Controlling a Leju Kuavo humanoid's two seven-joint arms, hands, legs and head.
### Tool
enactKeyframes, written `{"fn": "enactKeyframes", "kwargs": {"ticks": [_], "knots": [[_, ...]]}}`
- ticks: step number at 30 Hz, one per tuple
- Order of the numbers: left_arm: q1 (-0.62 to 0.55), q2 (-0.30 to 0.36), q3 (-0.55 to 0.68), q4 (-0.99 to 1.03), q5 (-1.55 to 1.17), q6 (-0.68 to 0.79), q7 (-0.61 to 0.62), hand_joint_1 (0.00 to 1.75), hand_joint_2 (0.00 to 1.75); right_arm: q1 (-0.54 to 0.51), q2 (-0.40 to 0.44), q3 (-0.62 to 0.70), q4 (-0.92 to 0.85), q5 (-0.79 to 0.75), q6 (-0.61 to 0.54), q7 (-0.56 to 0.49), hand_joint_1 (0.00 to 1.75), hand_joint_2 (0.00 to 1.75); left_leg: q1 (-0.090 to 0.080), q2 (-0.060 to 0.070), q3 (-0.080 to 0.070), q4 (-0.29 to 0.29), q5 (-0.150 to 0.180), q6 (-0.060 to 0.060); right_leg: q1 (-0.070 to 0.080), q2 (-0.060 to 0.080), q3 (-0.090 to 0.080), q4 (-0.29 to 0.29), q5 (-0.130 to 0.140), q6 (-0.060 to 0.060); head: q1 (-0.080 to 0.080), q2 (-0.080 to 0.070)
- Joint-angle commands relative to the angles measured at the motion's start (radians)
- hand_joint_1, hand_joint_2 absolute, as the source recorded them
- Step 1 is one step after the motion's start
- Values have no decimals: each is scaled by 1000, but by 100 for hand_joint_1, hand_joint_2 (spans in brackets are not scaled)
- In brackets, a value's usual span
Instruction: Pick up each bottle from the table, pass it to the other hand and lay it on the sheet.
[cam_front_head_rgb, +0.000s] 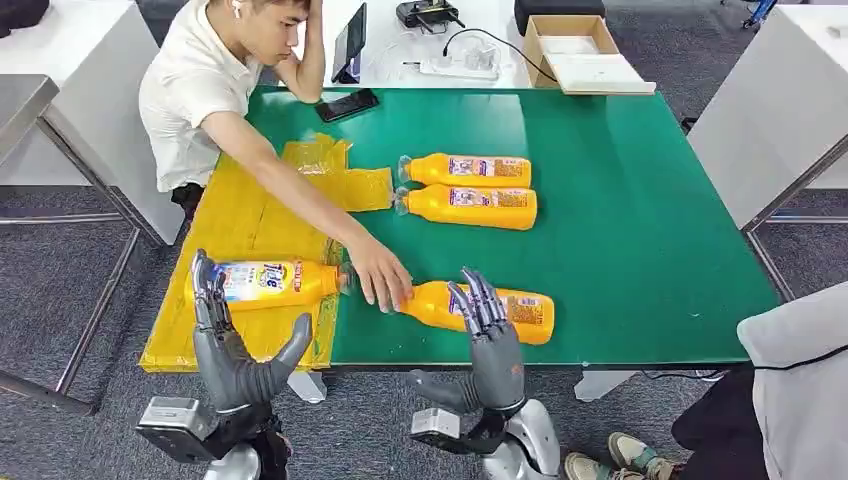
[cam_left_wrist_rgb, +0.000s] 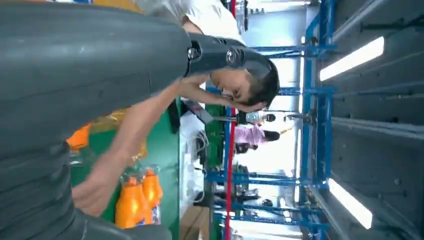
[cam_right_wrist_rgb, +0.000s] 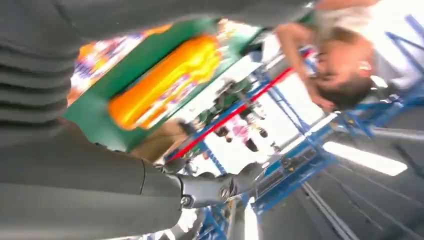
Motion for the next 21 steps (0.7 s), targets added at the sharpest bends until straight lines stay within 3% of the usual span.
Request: {"fn": "enactKeyframes", "kwargs": {"ticks": [1, 21], "knots": [[16, 54, -69, -11, -20, 40, -31, 0, 175, -56, -6, -151, 133, 85, -64, 18, 0, 175, 0, 2, 3, -1, -1, -1, 1, 0, 3, -1, -1, -1, 0, 0], [16, 54, -69, -11, -20, 40, -31, 0, 175, -56, -6, -151, 133, 85, -64, 18, 0, 175, 1, 3, 4, -1, -2, -2, 1, 1, 4, -1, -1, -2, 0, 0]]}}
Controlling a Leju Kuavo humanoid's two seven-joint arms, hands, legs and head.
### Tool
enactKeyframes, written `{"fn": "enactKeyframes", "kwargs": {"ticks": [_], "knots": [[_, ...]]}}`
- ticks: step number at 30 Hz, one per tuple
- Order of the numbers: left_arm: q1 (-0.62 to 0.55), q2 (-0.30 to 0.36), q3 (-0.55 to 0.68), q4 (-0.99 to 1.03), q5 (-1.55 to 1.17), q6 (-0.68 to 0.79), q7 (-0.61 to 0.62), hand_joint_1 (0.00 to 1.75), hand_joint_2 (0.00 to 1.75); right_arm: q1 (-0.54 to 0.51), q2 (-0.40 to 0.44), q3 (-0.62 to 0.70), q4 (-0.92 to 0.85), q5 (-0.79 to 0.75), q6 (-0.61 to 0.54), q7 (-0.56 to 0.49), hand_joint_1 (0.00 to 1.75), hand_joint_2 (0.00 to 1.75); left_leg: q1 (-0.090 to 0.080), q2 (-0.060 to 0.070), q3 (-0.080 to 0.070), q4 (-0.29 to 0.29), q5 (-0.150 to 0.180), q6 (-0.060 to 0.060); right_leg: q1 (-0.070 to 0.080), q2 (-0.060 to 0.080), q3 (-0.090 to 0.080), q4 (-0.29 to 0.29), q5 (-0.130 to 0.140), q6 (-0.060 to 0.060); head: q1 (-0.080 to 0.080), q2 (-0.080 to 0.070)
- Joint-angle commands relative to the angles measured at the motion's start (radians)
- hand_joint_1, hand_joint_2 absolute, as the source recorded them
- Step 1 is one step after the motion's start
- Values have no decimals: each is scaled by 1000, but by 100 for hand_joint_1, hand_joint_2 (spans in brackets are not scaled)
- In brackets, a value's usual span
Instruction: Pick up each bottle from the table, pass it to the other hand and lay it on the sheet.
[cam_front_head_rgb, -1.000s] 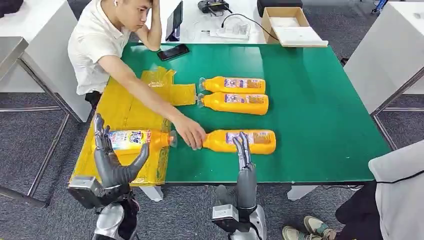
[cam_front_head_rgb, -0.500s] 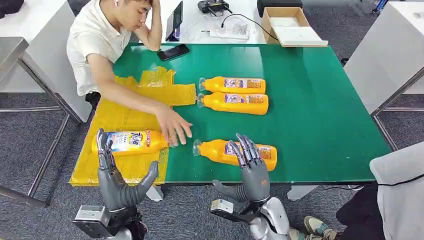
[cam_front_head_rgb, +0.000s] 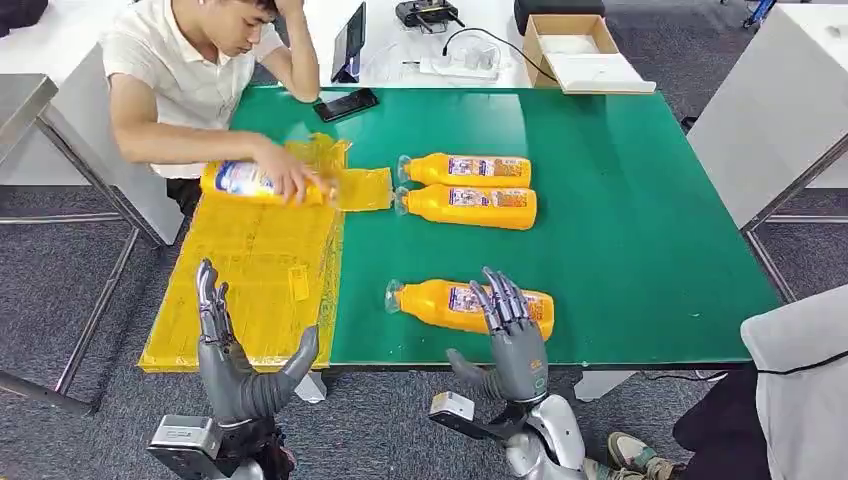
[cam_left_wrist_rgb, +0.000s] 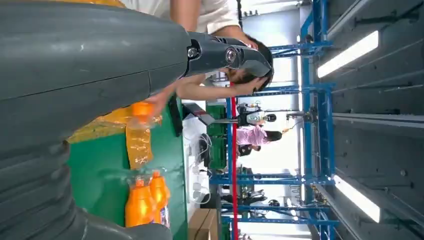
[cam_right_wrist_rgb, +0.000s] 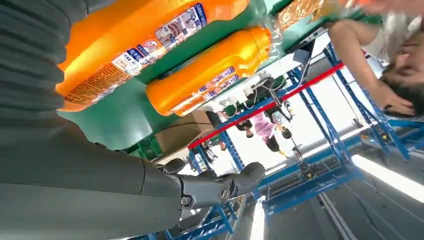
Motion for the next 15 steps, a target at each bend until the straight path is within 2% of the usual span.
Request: {"fn": "enactKeyframes", "kwargs": {"ticks": [1, 4, 6, 8, 10, 15], "knots": [[-8, 29, -21, 9, 1, 1, -31, 0, 175, -36, 1, -24, 67, -1, -64, 2, 0, 175, 1, 2, 3, -1, -1, -1, 1, 1, 3, -1, -1, -2, 0, 0], [-8, 29, -21, 9, 1, 1, -31, 0, 175, -36, 1, -24, 67, -1, -64, 2, 0, 175, 1, 2, 3, -1, -1, -1, 1, 1, 3, -1, -1, -2, 0, 0], [-2, 56, -55, -13, -31, 85, -31, 0, 175, -68, -38, -41, 109, 154, -64, 117, 0, 175, 1, 3, 4, -1, -2, -2, 1, 1, 3, -1, -1, -2, 0, 0], [13, 58, -55, -44, -70, 143, -31, 0, 175, -102, -81, -47, 146, 192, -64, 166, 0, 175, 0, 2, 3, -1, -1, -1, 1, 1, 3, -1, -1, -1, 0, 0], [31, 35, -30, -73, -117, 143, -31, 0, 175, -144, -115, -39, 208, 179, -64, 194, 0, 175, 0, 2, 2, -1, -1, -1, 0, 1, 2, -1, 0, -1, 0, 0], [30, 19, -41, -48, -132, 143, -31, 0, 175, -190, -124, 9, 289, 133, -46, 227, 0, 175, 0, 4, 5, -1, -2, -1, 0, 2, 4, -2, 0, -2, 0, 0]]}}
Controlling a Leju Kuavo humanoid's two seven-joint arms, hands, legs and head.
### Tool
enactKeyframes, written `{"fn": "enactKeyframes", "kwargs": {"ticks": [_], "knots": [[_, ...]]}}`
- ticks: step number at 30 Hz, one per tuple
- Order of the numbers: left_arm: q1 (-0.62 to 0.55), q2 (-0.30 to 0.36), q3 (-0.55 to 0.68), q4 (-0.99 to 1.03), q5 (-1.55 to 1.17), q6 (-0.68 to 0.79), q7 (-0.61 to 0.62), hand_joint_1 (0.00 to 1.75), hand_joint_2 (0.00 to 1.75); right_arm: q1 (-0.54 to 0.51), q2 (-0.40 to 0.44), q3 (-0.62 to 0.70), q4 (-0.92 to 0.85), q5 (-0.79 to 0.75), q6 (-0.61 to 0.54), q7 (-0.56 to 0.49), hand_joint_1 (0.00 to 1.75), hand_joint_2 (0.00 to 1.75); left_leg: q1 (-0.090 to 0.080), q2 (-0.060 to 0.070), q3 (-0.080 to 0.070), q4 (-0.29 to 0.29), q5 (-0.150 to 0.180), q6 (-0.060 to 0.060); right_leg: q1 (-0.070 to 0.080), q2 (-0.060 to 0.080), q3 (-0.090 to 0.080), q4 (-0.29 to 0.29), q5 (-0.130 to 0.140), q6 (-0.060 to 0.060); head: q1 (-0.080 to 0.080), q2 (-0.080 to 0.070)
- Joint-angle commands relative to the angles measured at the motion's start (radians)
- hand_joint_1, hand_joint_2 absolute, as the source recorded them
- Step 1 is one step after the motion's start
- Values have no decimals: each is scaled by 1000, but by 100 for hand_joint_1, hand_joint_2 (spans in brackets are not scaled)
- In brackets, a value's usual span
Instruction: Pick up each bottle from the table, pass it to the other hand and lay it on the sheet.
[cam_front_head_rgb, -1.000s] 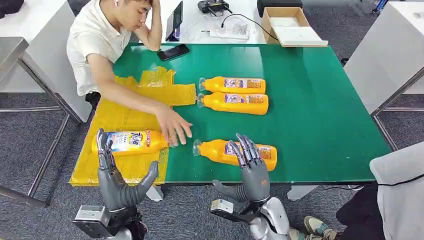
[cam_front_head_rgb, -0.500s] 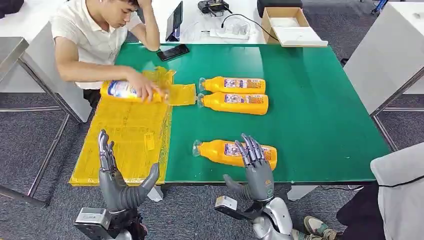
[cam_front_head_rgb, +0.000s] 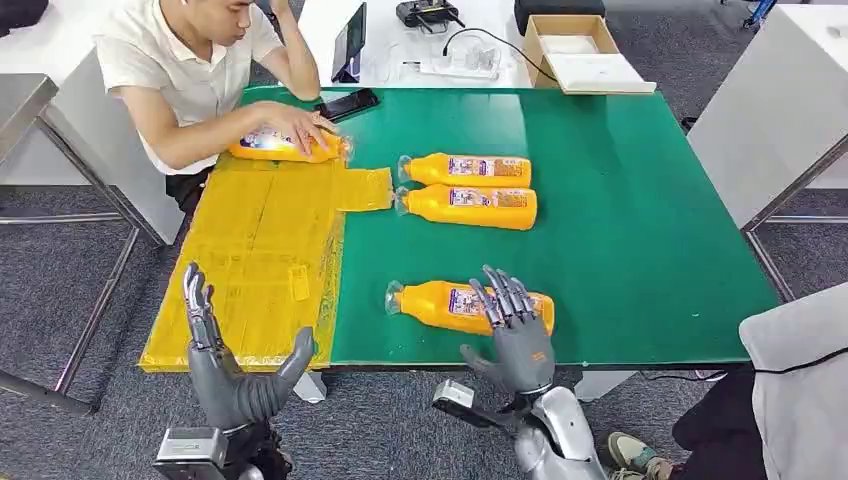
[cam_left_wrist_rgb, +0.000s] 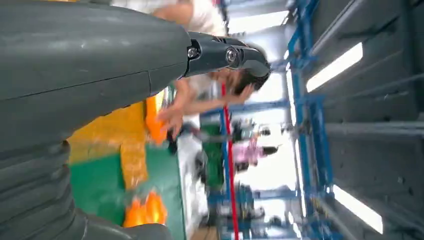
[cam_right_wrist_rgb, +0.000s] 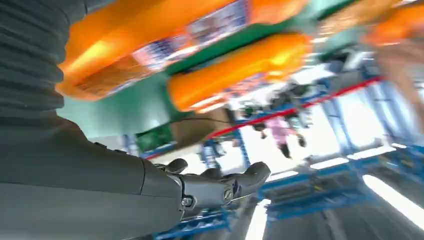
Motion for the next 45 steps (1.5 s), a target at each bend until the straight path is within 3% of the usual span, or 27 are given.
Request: {"fn": "enactKeyframes", "kwargs": {"ticks": [1, 2, 10, 11, 12, 15, 26, 28, 31, 42, 43, 44, 45], "knots": [[11, 7, -19, -6, -32, 8, -31, 0, 175, -137, -69, 31, 237, -40, -43, 53, 0, 175, 1, 5, 6, 0, -3, -2, 1, 3, 5, -1, -1, -2, 0, 0], [10, 8, -21, -1, -28, 8, -31, 0, 175, -150, -80, 49, 259, -33, -18, 105, 0, 175, 1, 4, 5, -1, -2, -2, 1, 3, 4, -1, -1, -2, 0, 0], [10, 8, -21, -1, -28, 8, -31, 0, 175, -150, -80, 49, 259, -33, -18, 105, 0, 175, 1, 3, 4, -1, -2, -2, 1, 2, 4, -1, -1, -1, 0, 0], [-3, 39, -65, 9, -18, -12, -31, 0, 175, -190, -106, 59, 344, 39, 108, 231, 0, 175, 0, 2, 2, 0, -1, -1, 1, 1, 2, 0, 0, -1, 0, 0], [-16, 52, -99, 26, -6, 6, -31, 0, 175, -218, -135, 78, 353, 14, 165, 347, 0, 175, 1, 4, 4, 0, -2, -2, 1, 2, 4, -1, -1, -2, 0, 0], [-25, 47, -126, 60, 7, 3, -31, 0, 175, -275, -165, 88, 433, -24, 158, 317, 0, 175, 0, 3, 5, 0, -1, -1, 1, 2, 4, -1, 0, -1, 0, 0], [-17, 44, -110, 38, 53, -11, -31, 0, 175, -295, -166, 131, 442, -42, 237, 363, 0, 175, 0, 3, 4, -1, -1, -1, 0, 1, 4, -1, 0, -1, 0, 0], [-20, 47, -114, 42, 70, -43, -14, 0, 175, -300, -170, 129, 472, -97, 346, 366, 0, 175, 0, 2, 5, -1, -1, -1, 0, 0, 4, -1, 0, -1, 0, 0], [-24, 49, -115, 48, 70, -55, -9, 0, 175, -303, -173, 137, 500, -141, 402, 345, 0, 175, 0, 2, 5, -1, 0, 0, 1, 0, 4, -2, 0, 0, 0, 0], [-30, 56, -123, 32, 103, -130, 24, 0, 175, -324, -177, 183, 522, -153, 418, 337, 0, 175, 0, 4, 10, -1, 0, 0, 1, 1, 8, -2, 1, 0, 0, 0], [-31, 56, -121, 34, 111, -140, 28, 0, 175, -322, -180, 186, 522, -159, 424, 328, 23, 175, 0, 3, 10, -1, 0, 1, 1, 0, 8, -2, 1, 0, 0, 0], [-31, 56, -118, 34, 117, -146, 27, 0, 175, -320, -183, 193, 523, -162, 435, 315, 133, 175, 0, 4, 10, -1, 0, 0, 1, 0, 8, -2, 1, -1, 0, 0], [-32, 56, -118, 35, 120, -152, 27, 0, 175, -316, -185, 192, 525, -170, 441, 310, 166, 175, 1, 3, 11, -1, 0, 0, 1, 0, 9, -2, 1, -1, 0, 0]]}}
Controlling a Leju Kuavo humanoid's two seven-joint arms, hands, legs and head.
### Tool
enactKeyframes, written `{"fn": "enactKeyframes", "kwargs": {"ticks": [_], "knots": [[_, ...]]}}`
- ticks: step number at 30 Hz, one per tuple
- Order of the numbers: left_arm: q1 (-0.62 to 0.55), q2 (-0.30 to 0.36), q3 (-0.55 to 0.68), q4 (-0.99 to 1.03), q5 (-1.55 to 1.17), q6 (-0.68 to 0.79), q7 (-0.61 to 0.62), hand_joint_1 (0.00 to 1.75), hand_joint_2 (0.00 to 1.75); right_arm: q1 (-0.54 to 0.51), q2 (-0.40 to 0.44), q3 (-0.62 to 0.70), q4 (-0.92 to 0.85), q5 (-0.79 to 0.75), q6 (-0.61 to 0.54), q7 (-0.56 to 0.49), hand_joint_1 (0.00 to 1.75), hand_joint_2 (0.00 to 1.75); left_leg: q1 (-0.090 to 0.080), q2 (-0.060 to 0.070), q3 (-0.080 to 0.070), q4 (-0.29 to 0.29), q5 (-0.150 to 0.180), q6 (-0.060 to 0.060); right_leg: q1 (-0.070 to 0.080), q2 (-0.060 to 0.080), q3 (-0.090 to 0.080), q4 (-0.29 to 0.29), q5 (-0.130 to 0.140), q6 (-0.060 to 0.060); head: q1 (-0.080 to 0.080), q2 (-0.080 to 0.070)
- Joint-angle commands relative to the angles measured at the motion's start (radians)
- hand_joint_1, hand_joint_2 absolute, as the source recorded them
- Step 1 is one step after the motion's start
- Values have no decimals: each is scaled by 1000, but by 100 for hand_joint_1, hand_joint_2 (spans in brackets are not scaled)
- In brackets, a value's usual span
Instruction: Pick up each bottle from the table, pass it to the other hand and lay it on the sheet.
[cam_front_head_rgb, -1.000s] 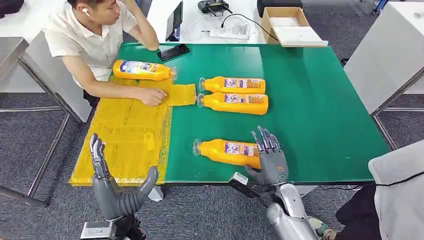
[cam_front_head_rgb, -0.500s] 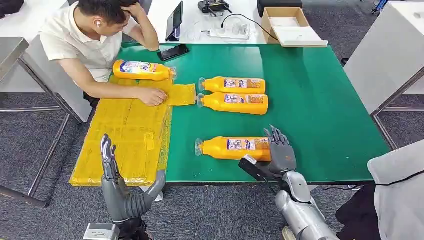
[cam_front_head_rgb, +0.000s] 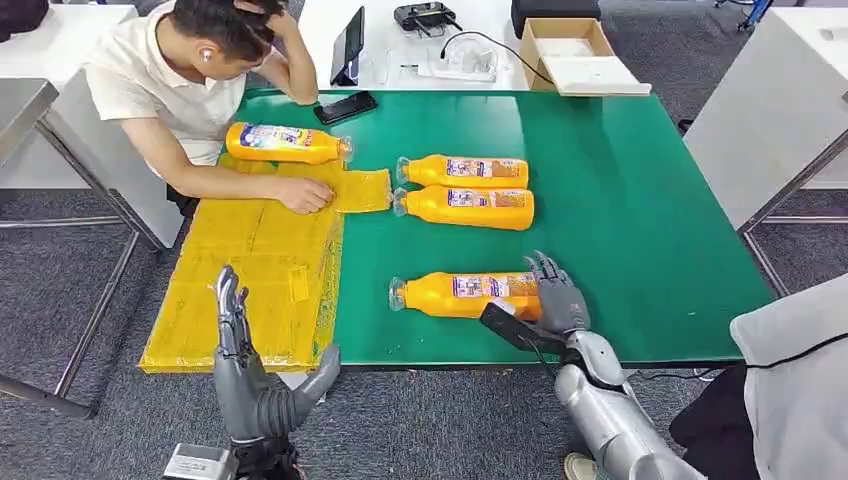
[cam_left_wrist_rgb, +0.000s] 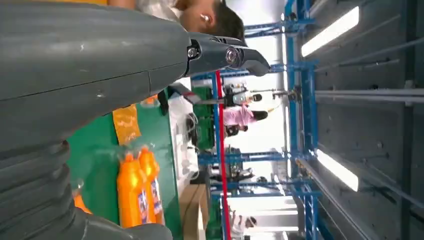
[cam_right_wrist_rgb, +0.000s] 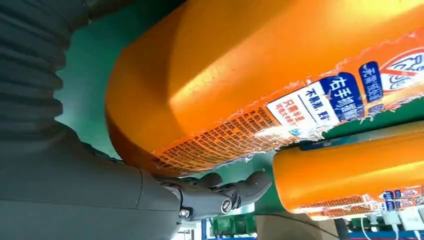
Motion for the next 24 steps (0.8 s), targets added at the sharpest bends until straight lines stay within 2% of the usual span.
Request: {"fn": "enactKeyframes", "kwargs": {"ticks": [1, 19, 22, 24], "knots": [[-29, 34, -15, 40, 48, -54, 17, 0, 175, 0, -15, 70, 116, -31, 58, -48, 175, 175, 1, 0, 3, -1, 0, -2, 1, -1, 3, -1, 0, -2, 0, 0], [-40, 38, -7, 48, 75, -102, 12, 0, 175, 16, -32, 70, 134, -157, 110, -155, 175, 175, 1, 1, 6, -2, 0, -2, 2, 0, 6, -2, 0, -2, 0, 0], [-30, 31, 9, 33, 105, -100, 3, 0, 175, 40, -16, 17, 87, -256, 116, -258, 175, 175, 1, 1, 6, -2, 0, -2, 2, 1, 6, -2, 0, -2, 0, 0], [-29, 33, 11, 32, 108, -100, 3, 0, 175, 43, -16, 19, 85, -258, 118, -259, 175, 175, 2, 1, 7, -2, -1, -2, 2, 0, 6, -3, 0, -3, 0, 0]]}}
